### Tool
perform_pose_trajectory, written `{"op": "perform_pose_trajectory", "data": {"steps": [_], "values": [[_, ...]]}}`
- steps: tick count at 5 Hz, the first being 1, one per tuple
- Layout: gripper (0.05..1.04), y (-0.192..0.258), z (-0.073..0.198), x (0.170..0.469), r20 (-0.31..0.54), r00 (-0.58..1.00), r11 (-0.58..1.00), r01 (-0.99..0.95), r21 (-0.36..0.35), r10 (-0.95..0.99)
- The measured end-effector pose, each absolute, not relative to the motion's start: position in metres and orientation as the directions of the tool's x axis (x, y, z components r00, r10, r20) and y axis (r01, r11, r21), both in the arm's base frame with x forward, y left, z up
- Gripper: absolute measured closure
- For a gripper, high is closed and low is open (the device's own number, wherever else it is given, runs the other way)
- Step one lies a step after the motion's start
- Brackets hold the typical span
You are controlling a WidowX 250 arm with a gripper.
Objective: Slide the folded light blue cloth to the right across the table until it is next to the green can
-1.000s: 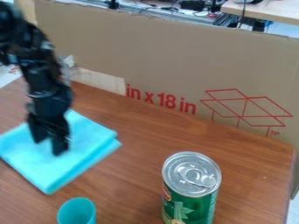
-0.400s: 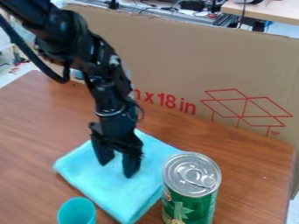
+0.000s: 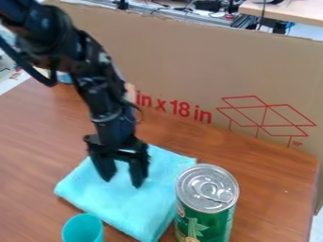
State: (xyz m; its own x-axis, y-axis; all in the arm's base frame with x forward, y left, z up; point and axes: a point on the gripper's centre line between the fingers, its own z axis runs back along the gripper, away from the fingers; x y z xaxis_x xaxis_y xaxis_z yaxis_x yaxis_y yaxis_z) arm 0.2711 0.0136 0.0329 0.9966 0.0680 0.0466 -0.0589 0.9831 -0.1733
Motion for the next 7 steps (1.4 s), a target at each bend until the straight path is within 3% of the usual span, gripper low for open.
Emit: {"op": "perform_pose_trajectory", "data": {"steps": [3,7], "values": [[0.083,0.047,0.132,0.258,0.109,0.991,0.995,0.086,-0.059,-0.079],[0.083,0.047,0.134,0.258,0.115,0.99,0.995,0.087,-0.056,-0.08]]}}
